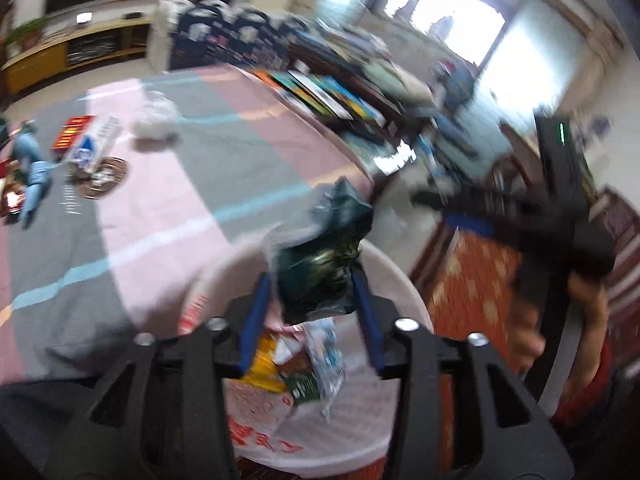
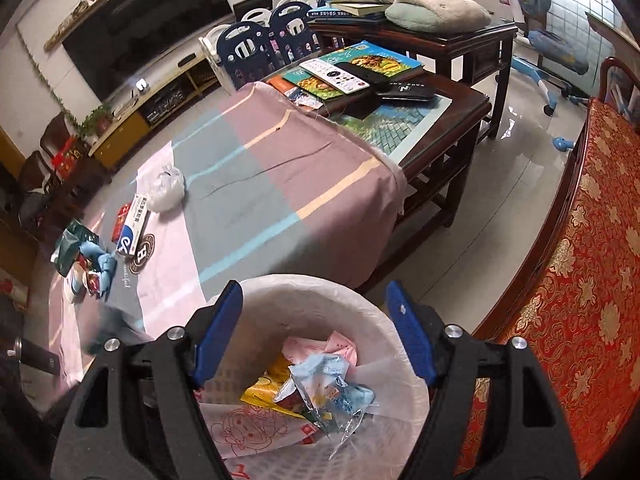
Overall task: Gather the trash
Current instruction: 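Carry the clear bag and dark green bag over the wastebasket and release both, then move both open tools back toward the trash on the table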
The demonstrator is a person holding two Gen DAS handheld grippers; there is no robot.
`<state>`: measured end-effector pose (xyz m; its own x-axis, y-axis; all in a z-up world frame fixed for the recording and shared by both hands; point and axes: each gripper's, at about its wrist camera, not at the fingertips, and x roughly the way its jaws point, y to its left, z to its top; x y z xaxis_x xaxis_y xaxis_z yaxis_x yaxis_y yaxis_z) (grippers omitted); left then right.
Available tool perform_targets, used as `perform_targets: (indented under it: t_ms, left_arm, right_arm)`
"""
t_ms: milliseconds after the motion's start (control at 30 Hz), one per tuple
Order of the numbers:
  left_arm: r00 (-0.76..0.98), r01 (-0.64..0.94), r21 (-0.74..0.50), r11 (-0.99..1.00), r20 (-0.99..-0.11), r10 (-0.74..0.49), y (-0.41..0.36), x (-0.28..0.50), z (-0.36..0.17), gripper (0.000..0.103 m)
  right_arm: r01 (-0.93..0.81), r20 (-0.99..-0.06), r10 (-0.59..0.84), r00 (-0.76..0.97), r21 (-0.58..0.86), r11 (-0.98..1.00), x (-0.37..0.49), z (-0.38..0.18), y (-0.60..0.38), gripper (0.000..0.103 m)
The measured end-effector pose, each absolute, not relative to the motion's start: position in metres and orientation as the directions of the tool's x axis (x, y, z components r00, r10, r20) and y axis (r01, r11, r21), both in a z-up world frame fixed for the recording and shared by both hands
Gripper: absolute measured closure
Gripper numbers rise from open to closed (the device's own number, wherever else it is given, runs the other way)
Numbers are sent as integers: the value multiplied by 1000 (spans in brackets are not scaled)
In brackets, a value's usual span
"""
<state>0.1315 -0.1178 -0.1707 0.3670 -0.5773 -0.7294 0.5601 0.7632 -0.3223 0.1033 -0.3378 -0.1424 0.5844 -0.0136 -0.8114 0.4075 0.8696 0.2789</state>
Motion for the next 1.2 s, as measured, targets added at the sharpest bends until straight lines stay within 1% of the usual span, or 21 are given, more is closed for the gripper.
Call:
perform_targets:
  t_ms: [33, 67, 167, 200, 267, 367, 467, 600, 633, 667, 700, 733, 867, 967, 1033, 1200]
  left_arm:
    - [350, 581, -299, 757, -748, -564, -128, 127, -176, 30]
    - [347, 597, -268, 756, -763, -545, -135, 121, -180, 27]
    - [406, 608, -141, 781, -790, -459, -142, 114, -184, 22]
    - [449, 585, -97, 805, -787, -422, -139, 115, -183, 17]
    - [530, 517, -38, 855, -770, -355, -129, 118, -181, 15]
    - [631, 356, 28, 934, -745, -218, -98, 133, -177, 15]
    - [674, 158, 20, 987, -733, -93, -55, 152, -174, 15]
    - [684, -82, -66, 994, -730, 8, 13, 164, -167, 14]
    - [686, -120, -85, 989, -727, 20, 26, 164, -164, 14]
    - [692, -163, -108, 981, -721, 35, 40, 163, -160, 14]
    - [698, -188, -121, 975, -715, 46, 49, 161, -158, 14]
    - [706, -211, -128, 969, -706, 60, 57, 160, -155, 13]
    - [709, -275, -110, 955, -694, 124, 75, 154, -150, 13]
    - [716, -289, -140, 947, -688, 117, 82, 148, -142, 13]
    - [726, -287, -132, 949, -676, 125, 83, 145, -135, 13]
    - [744, -283, -117, 952, -653, 141, 81, 142, -129, 11]
  right_arm:
    - [407, -811, -13, 584, 280, 869, 103, -142, -338, 30]
    - [407, -812, -13, 584, 279, 870, 103, -142, -339, 30]
    - [404, -814, -6, 580, 281, 870, 101, -143, -339, 30]
    - [403, -817, -1, 577, 283, 870, 101, -144, -338, 30]
    - [398, -821, 10, 571, 288, 871, 102, -147, -335, 30]
    - [387, -818, 16, 575, 290, 875, 102, -147, -329, 30]
    - [361, -791, 4, 611, 283, 888, 99, -140, -322, 30]
    - [290, -730, -17, 683, 250, 924, 94, -125, -302, 30]
    - [271, -719, -18, 695, 238, 933, 94, -121, -296, 28]
    - [246, -705, -18, 709, 224, 943, 93, -116, -287, 22]
    - [233, -692, -19, 722, 216, 948, 92, -113, -282, 16]
    - [222, -675, -25, 737, 207, 953, 91, -109, -276, 14]
    - [149, -647, -3, 763, 172, 974, 91, -96, -252, 14]
    - [109, -637, 5, 771, 140, 984, 91, -91, -236, 11]
    - [86, -637, 17, 771, 131, 988, 93, -91, -227, 8]
    - [25, -657, 49, 752, 104, 994, 100, -95, -202, 7]
